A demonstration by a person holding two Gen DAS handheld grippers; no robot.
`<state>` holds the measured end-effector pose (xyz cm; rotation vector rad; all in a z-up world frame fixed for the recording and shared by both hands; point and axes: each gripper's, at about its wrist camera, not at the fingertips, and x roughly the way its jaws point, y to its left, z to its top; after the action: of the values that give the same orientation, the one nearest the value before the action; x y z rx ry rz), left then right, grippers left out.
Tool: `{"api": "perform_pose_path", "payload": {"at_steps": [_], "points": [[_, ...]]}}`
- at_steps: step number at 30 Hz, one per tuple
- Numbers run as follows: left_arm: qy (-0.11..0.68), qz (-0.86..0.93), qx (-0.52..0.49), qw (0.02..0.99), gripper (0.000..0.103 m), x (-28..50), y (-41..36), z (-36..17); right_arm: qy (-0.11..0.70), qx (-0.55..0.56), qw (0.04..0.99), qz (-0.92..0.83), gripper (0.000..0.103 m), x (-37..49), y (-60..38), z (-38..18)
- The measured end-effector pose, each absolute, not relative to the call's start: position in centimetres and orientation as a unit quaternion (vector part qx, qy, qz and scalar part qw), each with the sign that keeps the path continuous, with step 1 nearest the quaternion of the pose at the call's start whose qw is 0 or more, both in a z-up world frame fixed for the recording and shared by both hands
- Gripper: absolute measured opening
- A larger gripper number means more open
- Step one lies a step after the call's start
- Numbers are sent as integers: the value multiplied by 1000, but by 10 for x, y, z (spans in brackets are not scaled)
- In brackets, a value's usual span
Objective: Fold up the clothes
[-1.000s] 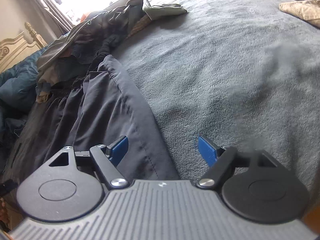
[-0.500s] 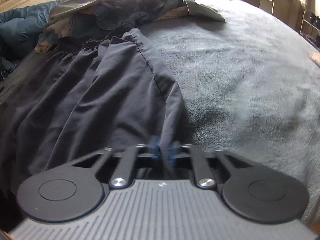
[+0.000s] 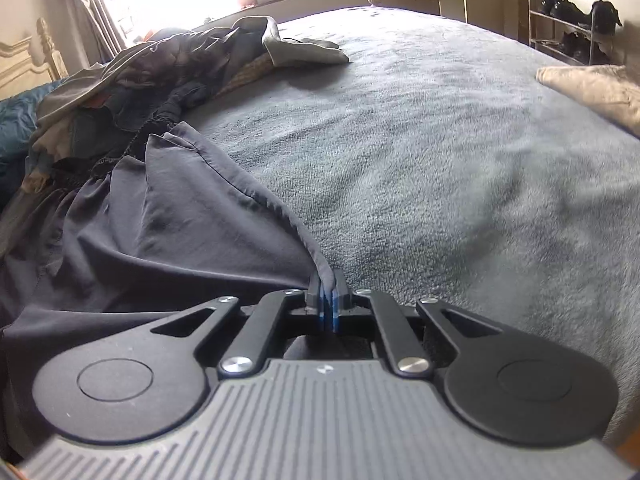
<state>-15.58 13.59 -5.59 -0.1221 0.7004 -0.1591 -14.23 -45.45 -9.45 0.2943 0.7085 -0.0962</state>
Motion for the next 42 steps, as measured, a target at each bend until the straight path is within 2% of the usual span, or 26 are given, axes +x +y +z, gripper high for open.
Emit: {"api": "perform_pose_path", "payload": {"at_steps": [3,5,8,12,16,22,25,31,40,42], "points": [[306,-95,-27,947,42,-145,119,-25,337,130,932,-30,9,-149,-451,-90],[291,-122,-5,949,49,-128,96,-6,324,131,937,-30,31,-158,-452,-86],[269,-185,46,944,54,-89,42,12,300,155,941,-26,44,-175,-458,-85],[250,-231,103,935,55,-24,-40,10,286,189,939,-18,47,-192,-463,-91],[269,-272,139,913,55,42,-113,-14,281,207,937,-22,48,-202,-468,-97],[299,-311,170,886,53,107,-180,-61,260,264,928,-31,49,-208,-490,-99],[310,-320,182,877,51,124,-194,-78,254,305,917,-30,49,-210,-499,-106],[317,-340,172,869,37,136,-195,-87,239,348,906,-28,49,-220,-504,-115],[326,-342,158,867,38,156,-191,-78,240,333,911,-28,49,-218,-497,-113],[334,-343,171,861,22,159,-195,-82,241,326,914,-28,49,-217,-495,-113]]}}
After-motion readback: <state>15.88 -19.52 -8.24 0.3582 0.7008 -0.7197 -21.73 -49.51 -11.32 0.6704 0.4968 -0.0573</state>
